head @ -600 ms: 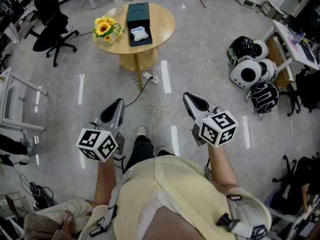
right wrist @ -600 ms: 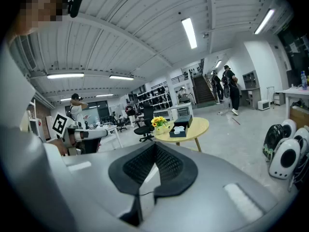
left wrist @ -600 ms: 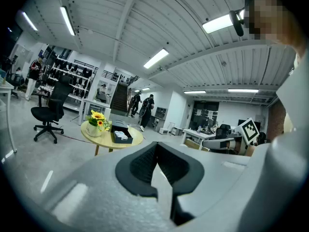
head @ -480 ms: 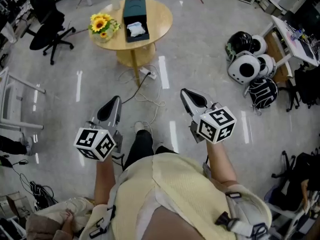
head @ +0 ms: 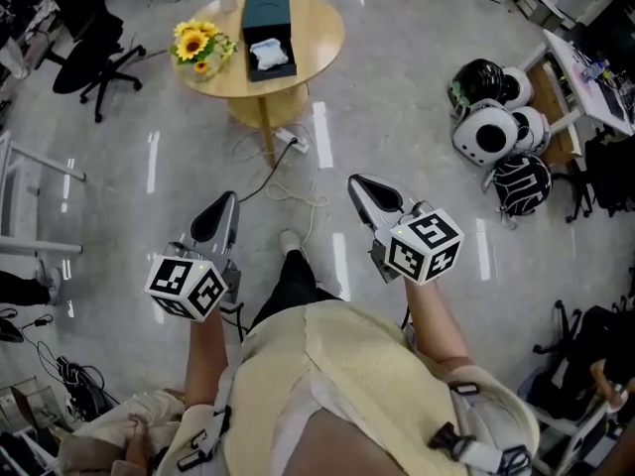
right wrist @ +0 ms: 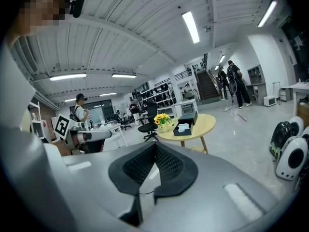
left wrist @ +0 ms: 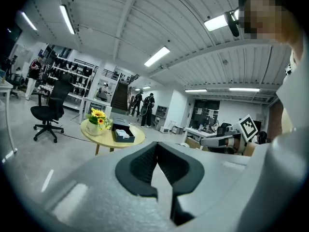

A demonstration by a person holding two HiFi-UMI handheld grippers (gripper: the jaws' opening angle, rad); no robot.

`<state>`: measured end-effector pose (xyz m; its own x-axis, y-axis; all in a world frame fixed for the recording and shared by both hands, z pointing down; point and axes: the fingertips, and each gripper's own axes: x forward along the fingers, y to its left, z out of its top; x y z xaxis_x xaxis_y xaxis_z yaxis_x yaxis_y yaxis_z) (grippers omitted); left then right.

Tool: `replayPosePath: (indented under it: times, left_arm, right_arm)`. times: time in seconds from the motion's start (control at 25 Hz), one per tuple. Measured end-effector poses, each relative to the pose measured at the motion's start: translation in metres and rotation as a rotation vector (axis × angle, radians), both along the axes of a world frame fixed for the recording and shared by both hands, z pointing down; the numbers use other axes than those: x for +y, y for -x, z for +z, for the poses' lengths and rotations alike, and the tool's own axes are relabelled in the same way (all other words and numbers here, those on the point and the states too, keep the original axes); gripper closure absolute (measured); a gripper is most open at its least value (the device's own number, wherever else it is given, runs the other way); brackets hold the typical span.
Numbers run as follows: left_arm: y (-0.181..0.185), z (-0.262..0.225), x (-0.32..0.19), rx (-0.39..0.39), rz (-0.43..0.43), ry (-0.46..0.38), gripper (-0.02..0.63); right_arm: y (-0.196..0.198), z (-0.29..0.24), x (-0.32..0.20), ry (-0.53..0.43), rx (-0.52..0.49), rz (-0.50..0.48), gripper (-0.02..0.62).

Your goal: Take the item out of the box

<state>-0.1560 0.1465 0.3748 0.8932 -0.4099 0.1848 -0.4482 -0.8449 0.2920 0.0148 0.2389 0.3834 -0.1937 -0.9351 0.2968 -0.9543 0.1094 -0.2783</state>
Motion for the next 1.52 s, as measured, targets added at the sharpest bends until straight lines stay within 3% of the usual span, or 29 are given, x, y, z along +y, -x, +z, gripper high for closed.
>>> replayPosePath:
  times: [0.24, 0.68, 1.04, 1.24, 1.52]
  left_arm:
    - [-0.033, 0.013, -0.024, -0.019, 0.028, 0.027, 0.603]
    - [-0.061, 0.024, -0.093, -0.040, 0.036, 0.066, 0.602]
    - [-0.064, 0.036, -0.171, -0.055, 0.025, 0.068, 0.601]
    - [-0.067, 0.035, -0.200, -0.059, 0.038, 0.057, 0.601]
    - [-0.077, 0.033, -0.223, -0.027, -0.036, 0.060, 0.601]
  right_arm:
    - [-0.013, 0.011, -0.029, 0.052, 0.019, -0.026, 0.594]
    - [-0.035, 0.012, -0.108, 0.085, 0.026, -0.082, 0.593]
    - [-0.035, 0.025, -0.194, 0.119, 0.055, -0.166, 0.501]
    - [-0.054, 0.024, -0.230, 0.107, 0.099, -0.176, 0.483]
    - [-0.077, 0.035, -0.284, 0.112, 0.197, -0.275, 0.431]
